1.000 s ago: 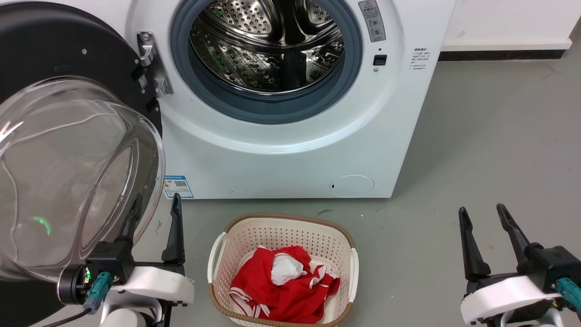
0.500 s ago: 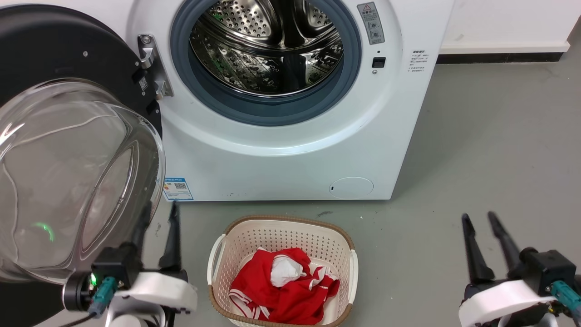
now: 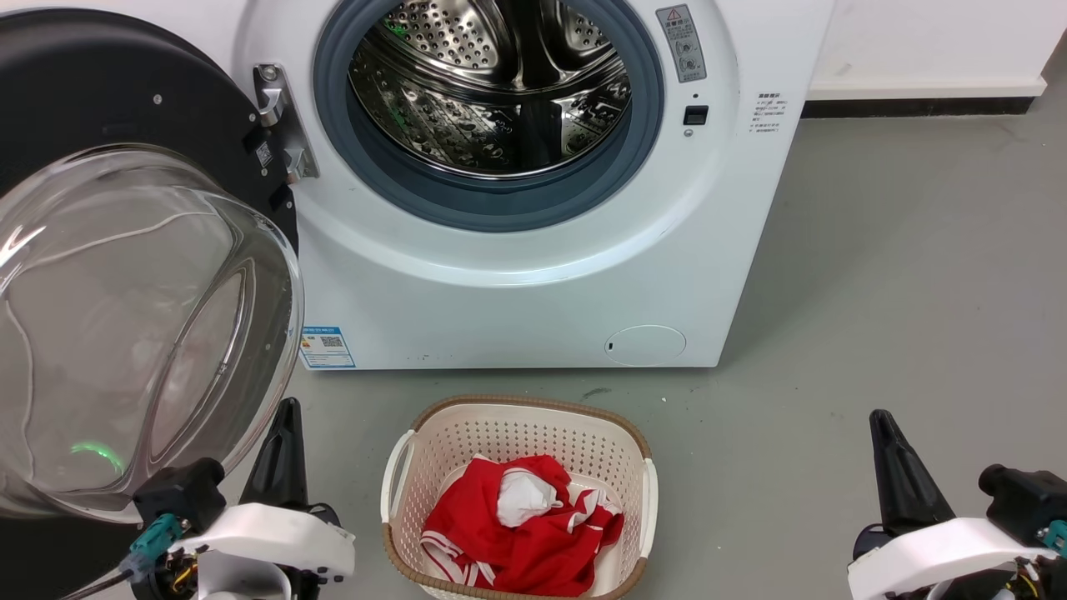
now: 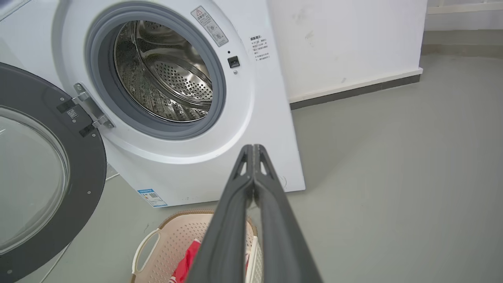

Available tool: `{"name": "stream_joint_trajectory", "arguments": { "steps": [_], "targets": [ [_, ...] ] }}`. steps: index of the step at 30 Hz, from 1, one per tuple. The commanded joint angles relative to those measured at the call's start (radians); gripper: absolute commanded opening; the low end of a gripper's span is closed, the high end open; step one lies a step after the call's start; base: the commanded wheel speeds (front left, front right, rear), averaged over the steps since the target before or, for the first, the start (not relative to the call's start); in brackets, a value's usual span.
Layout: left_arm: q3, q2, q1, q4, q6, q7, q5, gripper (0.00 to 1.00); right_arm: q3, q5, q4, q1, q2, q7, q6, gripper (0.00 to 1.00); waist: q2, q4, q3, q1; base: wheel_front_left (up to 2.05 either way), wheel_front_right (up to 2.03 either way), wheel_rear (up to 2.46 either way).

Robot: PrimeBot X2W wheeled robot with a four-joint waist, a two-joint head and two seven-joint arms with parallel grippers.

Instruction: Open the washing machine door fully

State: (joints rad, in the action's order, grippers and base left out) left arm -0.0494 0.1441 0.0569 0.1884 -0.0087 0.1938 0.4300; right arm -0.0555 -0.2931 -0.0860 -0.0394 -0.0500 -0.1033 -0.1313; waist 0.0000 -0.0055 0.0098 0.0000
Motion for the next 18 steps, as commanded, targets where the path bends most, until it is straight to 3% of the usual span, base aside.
{"name": "stream_joint_trajectory", "arguments": {
  "steps": [1, 18],
  "targets": [
    [0.013, 0.000, 0.025, -0.012, -0.007, -0.010, 0.049, 0.00, -0.004, -0.058, 0.007, 0.033, -0.004, 0.008, 0.000, 0.00, 0.0000, 0.000, 0.000, 0.0000, 0.00, 0.00, 0.00],
    [0.047, -0.021, 0.033, 0.002, -0.034, -0.078, 0.312, 0.00, -0.013, -0.354, -0.030, 0.062, -0.007, 0.053, 0.000, 0.00, 0.0000, 0.001, -0.001, 0.0000, 0.00, 0.00, 0.00]
  ]
}}
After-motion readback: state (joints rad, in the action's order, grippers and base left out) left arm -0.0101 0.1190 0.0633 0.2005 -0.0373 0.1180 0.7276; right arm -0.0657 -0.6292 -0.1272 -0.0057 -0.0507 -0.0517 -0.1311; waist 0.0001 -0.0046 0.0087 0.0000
